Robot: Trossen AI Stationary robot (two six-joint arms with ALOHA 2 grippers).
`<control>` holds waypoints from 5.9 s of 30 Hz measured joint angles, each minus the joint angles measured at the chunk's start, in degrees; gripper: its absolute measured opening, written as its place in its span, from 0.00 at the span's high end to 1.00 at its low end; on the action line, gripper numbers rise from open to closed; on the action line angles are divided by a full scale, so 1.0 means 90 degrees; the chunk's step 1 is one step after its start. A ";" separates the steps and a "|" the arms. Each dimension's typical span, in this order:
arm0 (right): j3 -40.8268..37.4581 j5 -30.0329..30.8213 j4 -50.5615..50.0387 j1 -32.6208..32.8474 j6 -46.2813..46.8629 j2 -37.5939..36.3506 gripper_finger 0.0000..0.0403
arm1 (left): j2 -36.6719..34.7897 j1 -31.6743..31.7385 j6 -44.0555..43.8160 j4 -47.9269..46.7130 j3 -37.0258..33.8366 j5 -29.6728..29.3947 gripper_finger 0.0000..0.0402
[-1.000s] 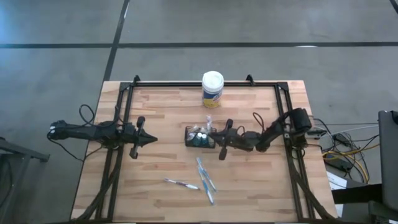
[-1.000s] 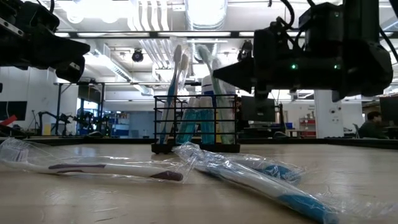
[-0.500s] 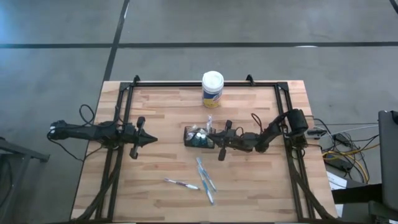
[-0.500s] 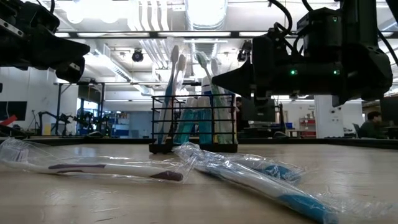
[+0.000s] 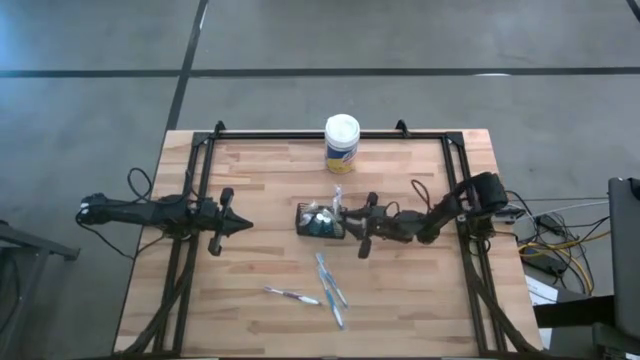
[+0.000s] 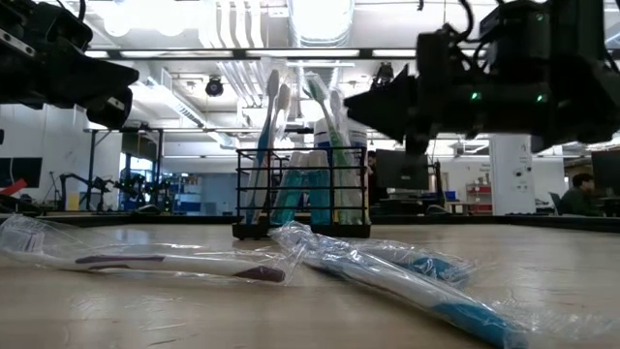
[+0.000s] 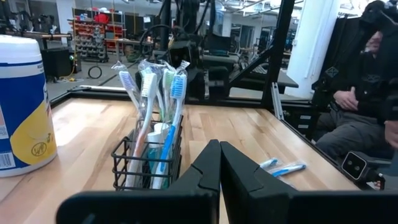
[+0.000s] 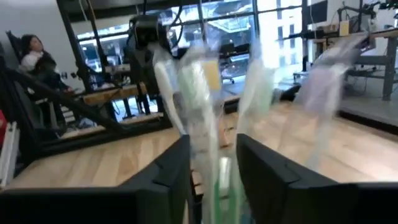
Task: Pick & Place toothbrushing station
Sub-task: Put the purple toothbrush into the wire organizer
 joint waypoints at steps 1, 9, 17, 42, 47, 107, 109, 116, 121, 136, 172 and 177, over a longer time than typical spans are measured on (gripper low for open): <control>-0.0087 0.0002 -0.0002 0.0000 -0.0002 -0.0138 0.66 | 0.0000 -0.0002 -0.0020 0.0000 0.0000 0.0014 0.99; -0.1436 0.0275 0.0010 0.0406 -0.0438 -0.2503 0.64 | 0.0000 0.0000 -0.0042 -0.0015 0.0000 0.0030 0.99; -0.2625 0.1454 -0.0658 0.1502 -0.1273 -0.4890 0.96 | 0.0000 0.0000 -0.0200 -0.0118 0.0000 0.0028 0.99; -0.2676 0.1418 -0.1622 0.1848 -0.1372 -0.5530 0.98 | 0.1516 -0.0331 0.0077 -0.0414 0.1965 0.0066 0.99; -0.2676 0.1348 -0.1739 0.1848 -0.1200 -0.5517 0.98 | 0.2832 -0.0617 0.0175 -0.1560 0.3306 -0.0557 0.99; -0.2673 0.1353 -0.2098 0.1843 -0.0887 -0.5556 0.98 | 1.1311 -0.2661 -0.0634 -0.3942 0.7310 -0.0168 0.86; -0.2673 0.1355 -0.2100 0.1843 -0.0879 -0.5556 0.98 | 1.1315 -0.2669 -0.0578 -0.3948 0.7310 -0.0169 0.95; -0.2673 0.1357 -0.2098 0.1843 -0.0856 -0.5553 0.98 | 1.1156 -0.2769 -0.0465 -0.4305 0.7363 -0.0365 0.96; -0.2673 0.1358 -0.2101 0.1843 -0.0810 -0.5555 0.98 | 1.0671 -0.2938 -0.0312 -0.5841 0.7774 -0.1425 0.99; -0.2673 0.1355 -0.2103 0.1843 -0.0760 -0.5556 0.98 | 0.8508 -0.3123 -0.0363 -0.8020 0.8528 -0.3716 1.00; -0.0433 0.1158 -0.5459 0.1774 -0.0310 -0.5550 0.98 | 0.8507 -0.2454 0.3304 -0.7613 0.7663 -0.6691 1.00; 0.1659 0.0963 -0.8910 0.1462 0.0588 -0.5232 0.98 | 0.8476 -0.2665 0.3926 -0.7059 0.7723 -0.7047 1.00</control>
